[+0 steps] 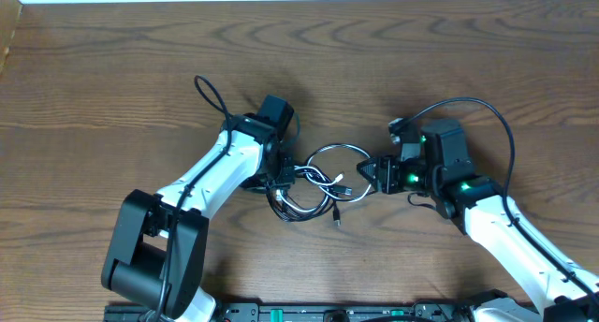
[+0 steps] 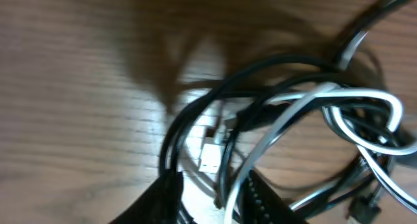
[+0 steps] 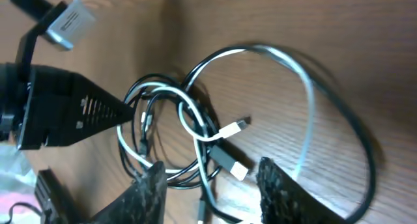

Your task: Untangle cables

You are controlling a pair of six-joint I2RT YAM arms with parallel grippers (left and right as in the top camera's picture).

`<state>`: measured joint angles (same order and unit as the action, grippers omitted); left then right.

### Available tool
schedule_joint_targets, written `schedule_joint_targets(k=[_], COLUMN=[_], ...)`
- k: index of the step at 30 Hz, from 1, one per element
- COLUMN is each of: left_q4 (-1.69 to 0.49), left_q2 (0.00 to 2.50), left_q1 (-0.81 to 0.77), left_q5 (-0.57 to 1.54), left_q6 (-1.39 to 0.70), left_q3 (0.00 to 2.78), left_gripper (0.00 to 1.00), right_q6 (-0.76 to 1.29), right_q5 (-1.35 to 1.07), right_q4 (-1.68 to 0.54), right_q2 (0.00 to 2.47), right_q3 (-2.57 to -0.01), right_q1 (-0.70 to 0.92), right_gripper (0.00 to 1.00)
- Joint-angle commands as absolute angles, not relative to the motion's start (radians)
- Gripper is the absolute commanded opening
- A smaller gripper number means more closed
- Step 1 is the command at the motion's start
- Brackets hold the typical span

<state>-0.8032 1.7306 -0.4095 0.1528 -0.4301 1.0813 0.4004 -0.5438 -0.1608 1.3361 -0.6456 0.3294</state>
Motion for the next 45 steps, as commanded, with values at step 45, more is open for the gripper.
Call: schedule_joint_targets(k=[45], left_q4=[-0.648], left_q2=[1.73], left_q1=[-0.411], left_q5=[0.492], left_q6=[-0.151], left_q3=[0.997], left_gripper=[0.08], right_q6=[0.802], right_q5=[-0.438], right_q4=[0.01], right_q2=[1.505], right_q3=[-0.657], right_q1=[0.545], right_gripper=[0.38])
